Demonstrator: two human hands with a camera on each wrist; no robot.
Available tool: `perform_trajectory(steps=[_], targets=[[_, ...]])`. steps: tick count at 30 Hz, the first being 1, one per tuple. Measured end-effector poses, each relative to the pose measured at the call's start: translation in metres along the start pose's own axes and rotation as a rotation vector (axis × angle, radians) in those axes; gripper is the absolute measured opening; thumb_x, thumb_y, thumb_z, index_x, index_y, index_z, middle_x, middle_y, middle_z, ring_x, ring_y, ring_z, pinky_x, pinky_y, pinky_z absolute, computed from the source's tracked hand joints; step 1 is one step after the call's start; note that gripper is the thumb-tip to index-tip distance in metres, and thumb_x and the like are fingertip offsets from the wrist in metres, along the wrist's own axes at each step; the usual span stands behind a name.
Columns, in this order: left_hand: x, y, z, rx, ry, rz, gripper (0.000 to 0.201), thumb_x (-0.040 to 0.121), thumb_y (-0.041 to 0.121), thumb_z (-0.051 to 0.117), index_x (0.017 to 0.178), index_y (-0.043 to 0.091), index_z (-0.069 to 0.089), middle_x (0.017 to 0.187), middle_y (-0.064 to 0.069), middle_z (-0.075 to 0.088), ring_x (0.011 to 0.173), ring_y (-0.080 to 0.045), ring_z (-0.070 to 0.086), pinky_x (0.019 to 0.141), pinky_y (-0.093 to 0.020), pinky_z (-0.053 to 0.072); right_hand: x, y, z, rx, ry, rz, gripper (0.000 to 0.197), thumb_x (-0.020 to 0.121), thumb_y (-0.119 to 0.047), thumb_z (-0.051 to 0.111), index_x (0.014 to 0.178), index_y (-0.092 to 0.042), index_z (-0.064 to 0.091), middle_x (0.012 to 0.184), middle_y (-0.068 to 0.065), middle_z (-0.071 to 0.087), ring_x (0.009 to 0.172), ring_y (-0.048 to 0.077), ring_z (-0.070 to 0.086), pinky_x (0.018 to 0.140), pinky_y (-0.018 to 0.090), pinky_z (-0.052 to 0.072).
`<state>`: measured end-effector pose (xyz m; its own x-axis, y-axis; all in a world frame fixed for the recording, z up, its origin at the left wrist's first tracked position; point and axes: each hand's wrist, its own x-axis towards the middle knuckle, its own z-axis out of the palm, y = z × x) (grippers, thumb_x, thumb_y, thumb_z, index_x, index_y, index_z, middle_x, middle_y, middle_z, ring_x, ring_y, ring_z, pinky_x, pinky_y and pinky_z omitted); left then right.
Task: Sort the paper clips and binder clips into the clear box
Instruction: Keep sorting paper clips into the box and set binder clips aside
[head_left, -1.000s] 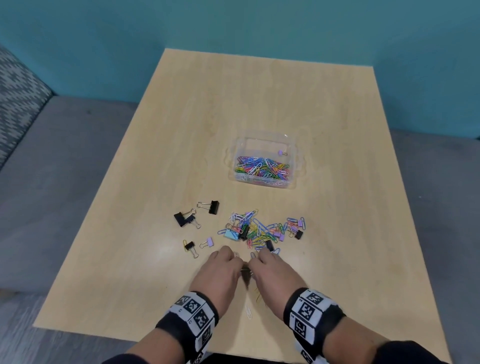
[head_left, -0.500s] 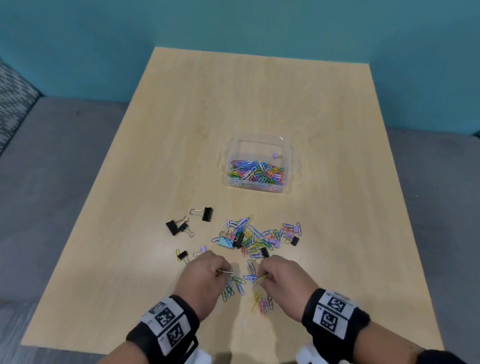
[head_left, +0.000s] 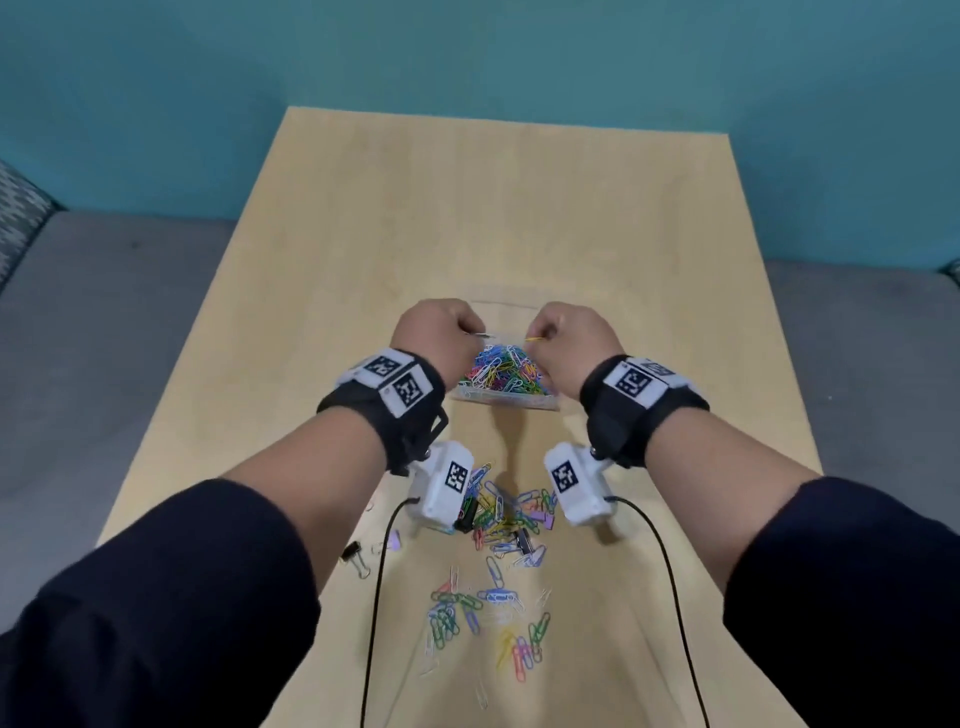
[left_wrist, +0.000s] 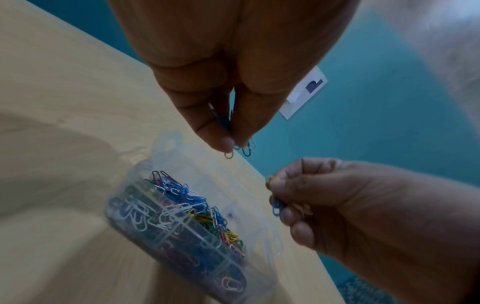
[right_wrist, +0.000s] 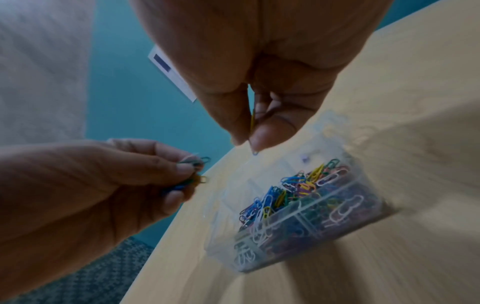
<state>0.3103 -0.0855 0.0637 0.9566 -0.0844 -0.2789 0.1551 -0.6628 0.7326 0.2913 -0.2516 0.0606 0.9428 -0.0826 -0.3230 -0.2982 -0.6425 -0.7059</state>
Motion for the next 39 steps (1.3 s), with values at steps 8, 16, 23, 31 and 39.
perform_trajectory(steps=[8,16,23,31,39], targets=[[-0.056,-0.059,-0.017,-0.048,0.063,0.005,0.031,0.079,0.028,0.061,0.108,0.022,0.067,0.100,0.002,0.067,0.083,-0.021,0.066,0.086,-0.038,0.051,-0.078,0.033,0.014,-0.364,-0.075,-0.222,0.032,0.085,-0.028,0.059,0.115,-0.016,0.058,0.108,0.006,0.054,0.095,0.026,0.057,0.079,0.033,0.045],[-0.206,-0.130,0.002,0.175,0.004,0.112,0.019,0.082,0.026,0.061,0.099,0.024,0.069,0.086,0.013,0.056,0.074,-0.003,0.056,0.070,-0.023,0.044,-0.129,0.054,0.075,-0.799,-0.294,-0.354,0.066,0.075,-0.055,0.064,0.126,-0.020,0.042,0.117,0.002,0.047,0.107,0.026,0.043,0.093,0.042,0.035],[-0.244,-0.139,0.052,0.369,-0.172,0.121,0.060,0.070,0.044,0.071,0.124,0.027,0.052,0.108,0.007,0.046,0.095,-0.018,0.051,0.081,-0.029,0.047,-0.127,0.051,0.097,-0.834,-0.224,-0.297,0.045,0.086,-0.042,0.060,0.122,-0.019,0.046,0.114,0.004,0.045,0.104,0.029,0.045,0.087,0.043,0.034],[-0.229,-0.119,0.064,0.504,-0.260,0.163,0.052,0.089,0.032,0.052,0.136,0.028,0.030,0.121,0.003,0.035,0.106,-0.019,0.037,0.088,-0.031,0.042,-0.132,0.059,0.100,-0.748,-0.230,-0.325,0.015,0.092,-0.022,0.054,0.106,-0.019,0.051,0.104,0.004,0.050,0.094,0.028,0.050,0.083,0.040,0.034],[-0.216,-0.109,0.074,0.680,-0.378,0.273,0.040,0.080,0.001,0.051,0.115,0.020,0.045,0.113,-0.005,0.039,0.091,-0.024,0.037,0.068,-0.037,0.043,-0.129,0.056,0.093,-0.809,-0.284,-0.330,0.012,0.089,-0.012,0.052,0.100,-0.017,0.053,0.100,0.005,0.053,0.088,0.029,0.053,0.072,0.036,0.029]])
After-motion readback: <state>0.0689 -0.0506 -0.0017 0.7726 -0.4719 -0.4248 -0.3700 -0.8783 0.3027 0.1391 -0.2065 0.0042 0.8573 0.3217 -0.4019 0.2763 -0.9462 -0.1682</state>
